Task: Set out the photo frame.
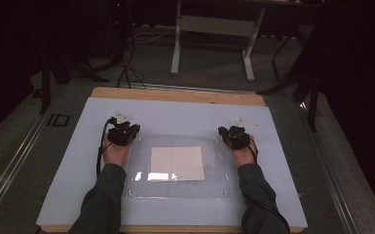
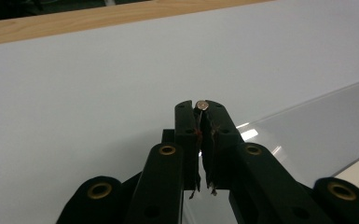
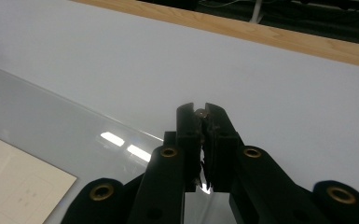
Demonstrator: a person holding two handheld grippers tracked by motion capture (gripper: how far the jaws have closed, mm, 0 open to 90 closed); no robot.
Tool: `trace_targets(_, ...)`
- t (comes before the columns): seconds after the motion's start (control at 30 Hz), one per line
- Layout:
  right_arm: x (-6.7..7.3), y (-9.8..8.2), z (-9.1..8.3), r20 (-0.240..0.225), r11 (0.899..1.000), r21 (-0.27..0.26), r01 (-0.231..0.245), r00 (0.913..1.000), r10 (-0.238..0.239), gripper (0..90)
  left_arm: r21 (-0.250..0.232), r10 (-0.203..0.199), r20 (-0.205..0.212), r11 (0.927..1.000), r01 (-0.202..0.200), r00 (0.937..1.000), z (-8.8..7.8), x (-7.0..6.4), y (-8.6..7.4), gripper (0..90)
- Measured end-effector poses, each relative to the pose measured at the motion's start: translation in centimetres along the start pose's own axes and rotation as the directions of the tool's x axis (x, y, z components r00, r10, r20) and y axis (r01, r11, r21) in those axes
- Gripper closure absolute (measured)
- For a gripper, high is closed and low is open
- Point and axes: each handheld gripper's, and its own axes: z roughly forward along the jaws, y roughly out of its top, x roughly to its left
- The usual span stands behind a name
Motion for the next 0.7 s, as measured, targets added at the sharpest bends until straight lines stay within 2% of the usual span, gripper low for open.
trace_targets(0.2,-0.3,0.5,0.4,-0.006,0.999,0.027,-0.028,0.9996,0.028,86.1,0.030,-0.028,0.005,0.9991,0.028,0.9996,0.4,0.2,0.6,85.8)
trace_targets(0.33,-0.6,0.8,0.6,-0.015,0.998,0.041,-0.051,0.9985,0.052,86.1,0.045,-0.043,0.023,0.9981,0.042,0.9988,0.7,0.6,0.9,85.8)
trace_targets(0.53,-1.0,1.0,0.9,-0.034,0.997,0.048,-0.068,0.9970,0.070,86.1,0.074,-0.040,0.041,0.9966,0.037,0.9983,1.0,0.9,1.4,85.9)
trace_targets(0.7,-1.2,1.2,1.2,-0.039,0.995,0.057,-0.087,0.9952,0.089,86.1,0.086,-0.064,0.058,0.9946,0.058,0.9963,1.3,1.3,1.7,86.2)
